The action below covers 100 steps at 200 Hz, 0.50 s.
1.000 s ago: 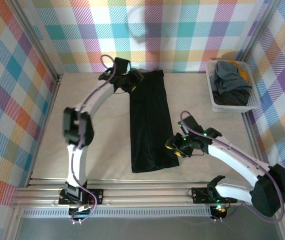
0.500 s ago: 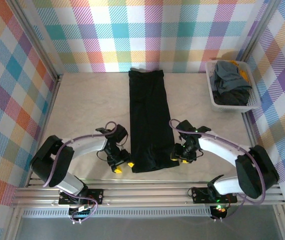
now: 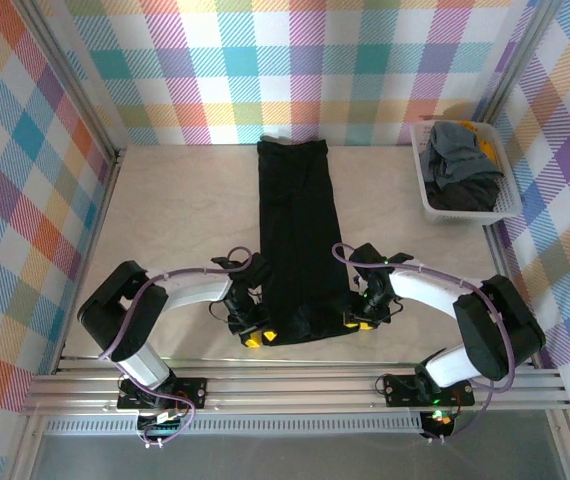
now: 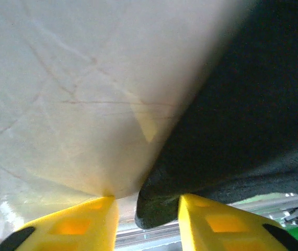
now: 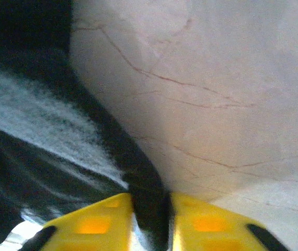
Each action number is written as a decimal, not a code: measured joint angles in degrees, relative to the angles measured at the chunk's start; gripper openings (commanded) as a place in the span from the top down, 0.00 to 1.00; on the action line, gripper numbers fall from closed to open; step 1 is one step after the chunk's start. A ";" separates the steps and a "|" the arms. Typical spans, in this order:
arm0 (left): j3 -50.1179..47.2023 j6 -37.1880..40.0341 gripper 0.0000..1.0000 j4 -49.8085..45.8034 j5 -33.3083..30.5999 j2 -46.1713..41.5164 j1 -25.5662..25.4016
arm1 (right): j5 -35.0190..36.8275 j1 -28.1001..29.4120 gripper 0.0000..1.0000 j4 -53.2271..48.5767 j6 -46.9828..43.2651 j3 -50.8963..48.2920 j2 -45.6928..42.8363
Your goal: Fold and stack the t-shirts
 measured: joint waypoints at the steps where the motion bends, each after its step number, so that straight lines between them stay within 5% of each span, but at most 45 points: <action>1: 0.07 0.02 0.72 -0.13 -0.02 0.07 0.00 | -0.13 0.02 0.85 0.07 0.28 0.00 0.02; 47: 0.87 -0.55 1.00 1.27 -0.20 0.44 -0.13 | -2.49 1.29 1.00 0.44 2.03 -0.07 -1.14; 100: -3.34 -0.04 1.00 4.66 -1.16 -5.25 -0.33 | -5.40 3.63 1.00 -3.13 7.30 -1.20 -10.40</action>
